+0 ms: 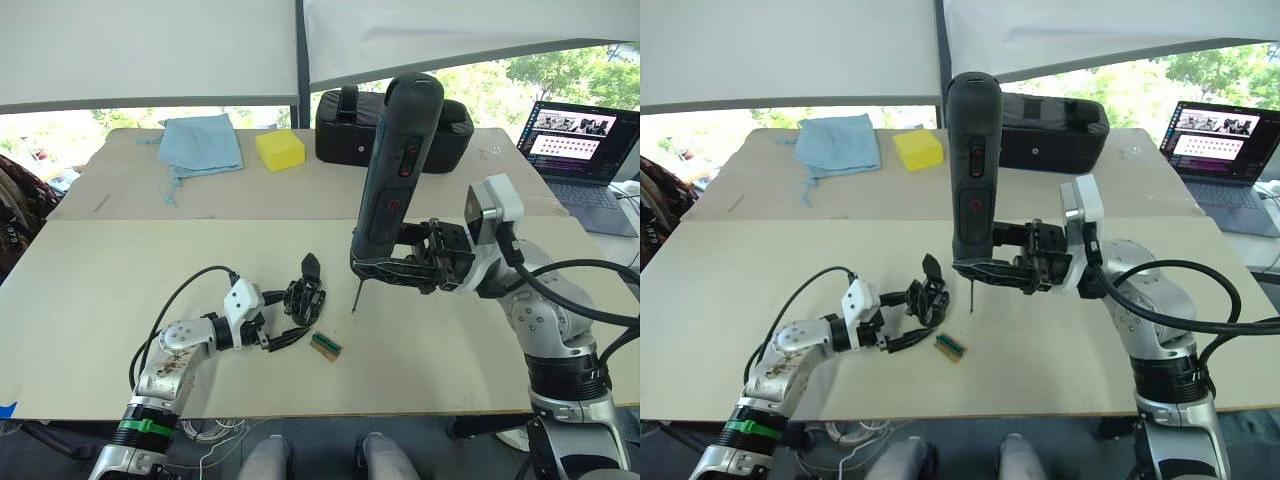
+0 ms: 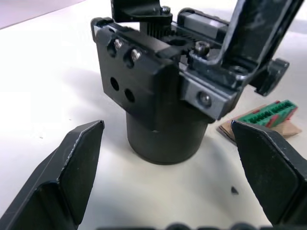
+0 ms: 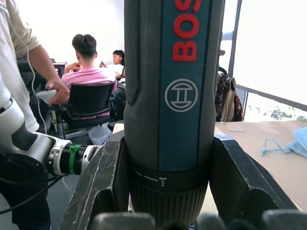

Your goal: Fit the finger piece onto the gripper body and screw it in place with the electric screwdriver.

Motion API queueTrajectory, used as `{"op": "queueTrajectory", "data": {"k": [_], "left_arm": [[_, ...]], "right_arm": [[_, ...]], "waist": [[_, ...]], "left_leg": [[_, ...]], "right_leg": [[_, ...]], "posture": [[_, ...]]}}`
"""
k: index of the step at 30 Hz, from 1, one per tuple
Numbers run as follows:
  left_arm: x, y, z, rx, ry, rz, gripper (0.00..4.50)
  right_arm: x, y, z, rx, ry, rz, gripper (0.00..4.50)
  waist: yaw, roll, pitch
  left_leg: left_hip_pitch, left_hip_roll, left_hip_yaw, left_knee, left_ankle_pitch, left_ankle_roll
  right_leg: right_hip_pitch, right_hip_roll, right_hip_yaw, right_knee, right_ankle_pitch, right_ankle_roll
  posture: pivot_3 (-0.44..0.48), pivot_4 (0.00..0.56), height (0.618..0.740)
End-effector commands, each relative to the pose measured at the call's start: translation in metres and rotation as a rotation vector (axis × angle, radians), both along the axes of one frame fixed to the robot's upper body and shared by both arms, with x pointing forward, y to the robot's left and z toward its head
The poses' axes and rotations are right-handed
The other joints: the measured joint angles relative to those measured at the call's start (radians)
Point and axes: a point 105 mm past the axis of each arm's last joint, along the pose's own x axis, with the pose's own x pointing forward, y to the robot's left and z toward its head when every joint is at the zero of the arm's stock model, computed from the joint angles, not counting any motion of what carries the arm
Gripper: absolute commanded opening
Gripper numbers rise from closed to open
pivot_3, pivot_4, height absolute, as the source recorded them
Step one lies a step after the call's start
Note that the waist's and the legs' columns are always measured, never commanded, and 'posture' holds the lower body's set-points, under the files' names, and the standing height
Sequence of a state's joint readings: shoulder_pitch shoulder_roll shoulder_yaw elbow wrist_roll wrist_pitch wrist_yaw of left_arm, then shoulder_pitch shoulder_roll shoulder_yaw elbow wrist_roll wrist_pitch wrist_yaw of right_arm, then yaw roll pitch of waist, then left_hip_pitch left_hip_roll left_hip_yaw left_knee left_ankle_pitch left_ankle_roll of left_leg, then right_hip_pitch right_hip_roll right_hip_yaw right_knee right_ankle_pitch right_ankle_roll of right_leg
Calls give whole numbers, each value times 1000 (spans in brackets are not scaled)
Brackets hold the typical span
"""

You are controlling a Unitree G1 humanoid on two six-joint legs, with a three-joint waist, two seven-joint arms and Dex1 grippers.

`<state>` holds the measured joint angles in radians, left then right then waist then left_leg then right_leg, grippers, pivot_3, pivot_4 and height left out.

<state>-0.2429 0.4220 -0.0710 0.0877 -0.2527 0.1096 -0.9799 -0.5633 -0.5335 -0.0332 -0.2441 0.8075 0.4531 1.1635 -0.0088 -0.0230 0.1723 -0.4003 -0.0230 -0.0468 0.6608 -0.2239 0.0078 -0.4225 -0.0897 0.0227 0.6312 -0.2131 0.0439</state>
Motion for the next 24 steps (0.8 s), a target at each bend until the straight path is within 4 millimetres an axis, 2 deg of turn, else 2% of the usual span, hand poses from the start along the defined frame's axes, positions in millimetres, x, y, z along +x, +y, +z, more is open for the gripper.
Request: {"op": "queueTrajectory", "data": {"k": [1,7,15,22,24], "left_arm": [[0,-10,5,2,-30,18,4477],[0,-18,-3,1,-14,27,4477],[4,-4,-18,34,10,83,4477],[4,-1,-23,33,23,88,4477],[2,0,-25,33,29,89,3951]], "right_arm": [[-8,-3,14,36,-67,18,1902],[-7,-2,16,36,-71,19,1902],[-7,-2,17,35,-74,12,1902],[-7,-2,17,36,-74,7,1902],[-7,-2,17,36,-74,8,1902]], "waist": [[-1,0,0],[-3,0,0],[-3,0,0],[-4,0,0],[-4,0,0]], "left_leg": [[0,0,0,0,0,0],[0,0,0,0,0,0],[1,0,0,0,0,0],[2,1,0,0,0,0],[2,1,0,0,0,0]], "right_leg": [[0,0,0,0,0,0],[0,1,0,0,0,0],[0,1,0,0,0,0],[1,1,0,1,0,0],[1,1,0,1,0,0]], "posture": [[0,150,740],[0,150,740],[0,150,740],[0,150,740],[0,150,740]]}}
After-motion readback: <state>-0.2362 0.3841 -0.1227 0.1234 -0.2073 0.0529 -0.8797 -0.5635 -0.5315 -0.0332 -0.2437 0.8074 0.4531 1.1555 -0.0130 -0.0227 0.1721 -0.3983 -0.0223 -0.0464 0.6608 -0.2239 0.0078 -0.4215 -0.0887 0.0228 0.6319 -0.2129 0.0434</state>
